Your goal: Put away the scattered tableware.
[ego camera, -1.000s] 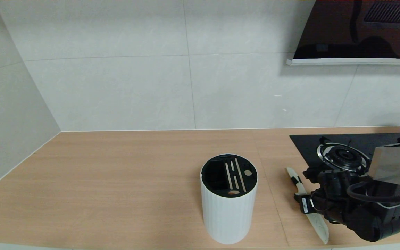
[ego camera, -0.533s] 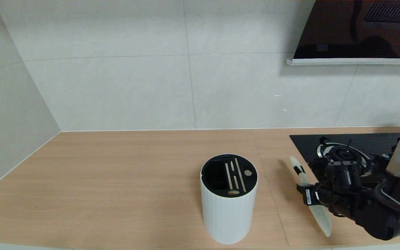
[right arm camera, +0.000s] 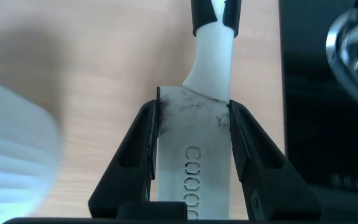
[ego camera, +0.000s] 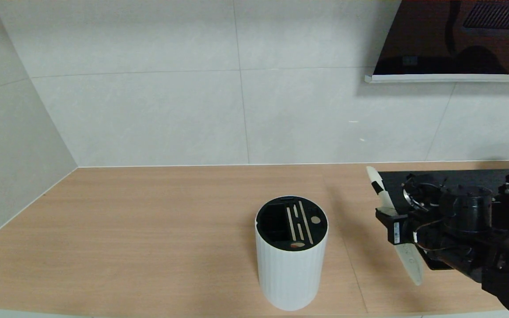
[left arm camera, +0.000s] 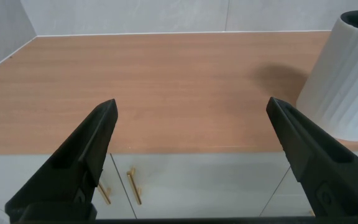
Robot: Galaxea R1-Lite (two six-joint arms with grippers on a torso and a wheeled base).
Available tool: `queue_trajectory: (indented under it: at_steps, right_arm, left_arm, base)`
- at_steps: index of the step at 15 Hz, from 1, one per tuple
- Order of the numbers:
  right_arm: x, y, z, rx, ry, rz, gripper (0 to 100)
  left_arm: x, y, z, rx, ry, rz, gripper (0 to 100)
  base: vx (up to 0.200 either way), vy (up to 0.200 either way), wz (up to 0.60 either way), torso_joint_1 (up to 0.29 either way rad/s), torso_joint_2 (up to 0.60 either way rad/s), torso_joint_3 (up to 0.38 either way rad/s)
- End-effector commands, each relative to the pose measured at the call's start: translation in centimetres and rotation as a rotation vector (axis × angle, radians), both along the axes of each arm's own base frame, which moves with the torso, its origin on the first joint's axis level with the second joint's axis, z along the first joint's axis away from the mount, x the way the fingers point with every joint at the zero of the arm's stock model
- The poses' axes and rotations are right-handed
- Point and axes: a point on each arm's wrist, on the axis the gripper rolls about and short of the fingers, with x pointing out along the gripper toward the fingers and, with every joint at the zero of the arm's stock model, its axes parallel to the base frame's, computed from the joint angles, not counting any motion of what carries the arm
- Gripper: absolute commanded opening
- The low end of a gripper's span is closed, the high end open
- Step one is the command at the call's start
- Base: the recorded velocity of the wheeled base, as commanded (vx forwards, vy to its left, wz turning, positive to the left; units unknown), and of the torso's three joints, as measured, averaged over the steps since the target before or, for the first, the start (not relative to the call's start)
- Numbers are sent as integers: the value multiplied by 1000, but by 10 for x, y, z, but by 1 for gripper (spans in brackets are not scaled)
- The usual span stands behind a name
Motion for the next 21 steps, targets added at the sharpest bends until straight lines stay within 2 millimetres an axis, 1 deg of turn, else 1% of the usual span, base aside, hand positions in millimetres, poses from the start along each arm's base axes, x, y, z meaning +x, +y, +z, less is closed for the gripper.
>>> queue_trajectory:
  at_steps: [1, 3, 5, 7, 8, 9, 11, 12, 13, 14, 15, 16, 17, 19, 21]
  right_arm:
    - [-13, 4, 23, 28, -76, 28, 0]
    - [-21, 7, 32, 40, -105, 48, 0]
    - [-24, 6, 34, 49, -117, 50, 0]
    - [-26, 5, 37, 52, -127, 53, 0]
    - [-26, 5, 37, 47, -130, 55, 0]
    - [-27, 5, 39, 49, -137, 53, 0]
    - [-26, 5, 53, 75, -186, 59, 0]
    - [-20, 7, 64, 90, -223, 59, 0]
    - [-16, 9, 69, 95, -237, 59, 0]
    - [-11, 11, 75, 95, -236, 59, 0]
    - [-8, 13, 78, 92, -230, 59, 0]
    - [-2, 15, 86, 93, -228, 59, 0]
    - [2, 18, 96, 99, -241, 64, 0]
    - [8, 27, 109, 105, -250, 83, 0]
    - [13, 39, 118, 113, -258, 114, 0]
  left_arm:
    - [0, 0, 0, 0, 0, 0, 100]
    - [0, 0, 0, 0, -1, 0, 100]
    - [0, 0, 3, -2, -20, 0, 100]
    - [-5, 0, 20, -11, -93, -16, 100]
    - [-6, -1, 22, -5, -70, -37, 100]
    - [-7, -2, 28, -4, -27, -100, 100]
    - [-7, -4, 53, -3, -17, -272, 100]
    - [0, -6, 74, -8, 17, -367, 100]
    - [8, -7, 88, -16, 48, -395, 100]
    - [22, -8, 106, -25, 87, -406, 100]
    - [33, -9, 118, -33, 115, -405, 100]
    - [52, -10, 135, -52, 161, -405, 100]
    - [70, -11, 145, -59, 202, -408, 100]
    - [100, -13, 167, -70, 232, -427, 100]
    - [128, -15, 184, -104, 246, -457, 100]
  base:
    - [0, 0, 0, 0, 0, 0]
    - [0, 0, 0, 0, 0, 0]
    - [0, 0, 0, 0, 0, 0]
    - [0, 0, 0, 0, 0, 0]
    - [0, 0, 0, 0, 0, 0]
    - [0, 0, 0, 0, 0, 0]
    - [0, 0, 0, 0, 0, 0]
    - [0, 0, 0, 0, 0, 0]
    - [0, 0, 0, 0, 0, 0]
    - [0, 0, 0, 0, 0, 0]
    - [0, 0, 0, 0, 0, 0]
    - [0, 0, 0, 0, 0, 0]
    - [0, 0, 0, 0, 0, 0]
    - [0, 0, 0, 0, 0, 0]
    - [0, 0, 0, 0, 0, 0]
